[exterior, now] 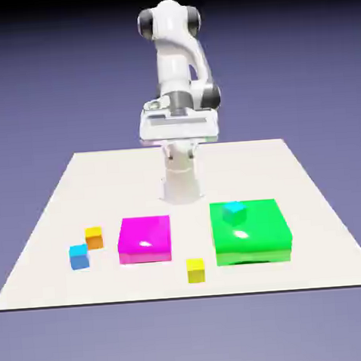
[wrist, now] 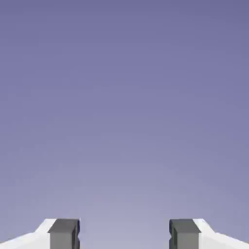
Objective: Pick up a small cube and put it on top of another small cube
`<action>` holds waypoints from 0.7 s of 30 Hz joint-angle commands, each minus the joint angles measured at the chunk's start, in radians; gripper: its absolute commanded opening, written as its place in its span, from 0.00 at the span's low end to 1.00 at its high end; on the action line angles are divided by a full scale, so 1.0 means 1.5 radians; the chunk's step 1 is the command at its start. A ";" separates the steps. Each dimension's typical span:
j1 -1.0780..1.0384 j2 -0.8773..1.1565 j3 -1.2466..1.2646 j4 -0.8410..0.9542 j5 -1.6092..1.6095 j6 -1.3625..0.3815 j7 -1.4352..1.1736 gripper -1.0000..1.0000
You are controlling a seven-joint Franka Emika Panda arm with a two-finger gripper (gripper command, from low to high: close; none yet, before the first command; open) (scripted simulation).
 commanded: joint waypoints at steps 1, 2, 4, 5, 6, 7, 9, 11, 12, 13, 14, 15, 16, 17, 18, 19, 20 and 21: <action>0.000 0.024 0.001 0.008 -0.001 -0.005 0.003 0.50; 0.000 0.048 0.003 0.015 -0.003 -0.009 0.006 0.50; -0.001 0.097 0.005 0.030 -0.005 -0.019 0.012 0.50; -0.001 0.121 0.006 0.038 -0.006 -0.023 0.014 0.50; -0.001 0.145 0.008 0.045 -0.008 -0.028 0.017 0.50; -0.001 0.169 0.009 0.053 -0.009 -0.033 0.020 0.50; -0.002 0.217 0.012 0.068 -0.011 -0.042 0.026 0.50; -0.002 0.266 0.014 0.083 -0.014 -0.052 0.032 0.50; -0.002 0.290 0.016 0.091 -0.015 -0.056 0.035 0.50; -0.003 0.314 0.017 0.098 -0.016 -0.061 0.037 0.50; -0.003 0.338 0.018 0.106 -0.018 -0.066 0.040 0.50; -0.003 0.362 0.019 0.114 -0.019 -0.070 0.043 0.50; -0.003 0.387 0.021 0.121 -0.020 -0.075 0.046 0.50; -0.003 0.411 0.022 0.129 -0.021 -0.080 0.049 0.50; -0.004 0.435 0.023 0.136 -0.023 -0.084 0.052 0.50; -0.004 0.459 0.025 0.144 -0.024 -0.089 0.055 0.50; -0.004 0.483 0.026 0.151 -0.025 -0.094 0.058 0.50; -0.004 0.500 0.027 0.157 -0.026 -0.097 0.060 0.50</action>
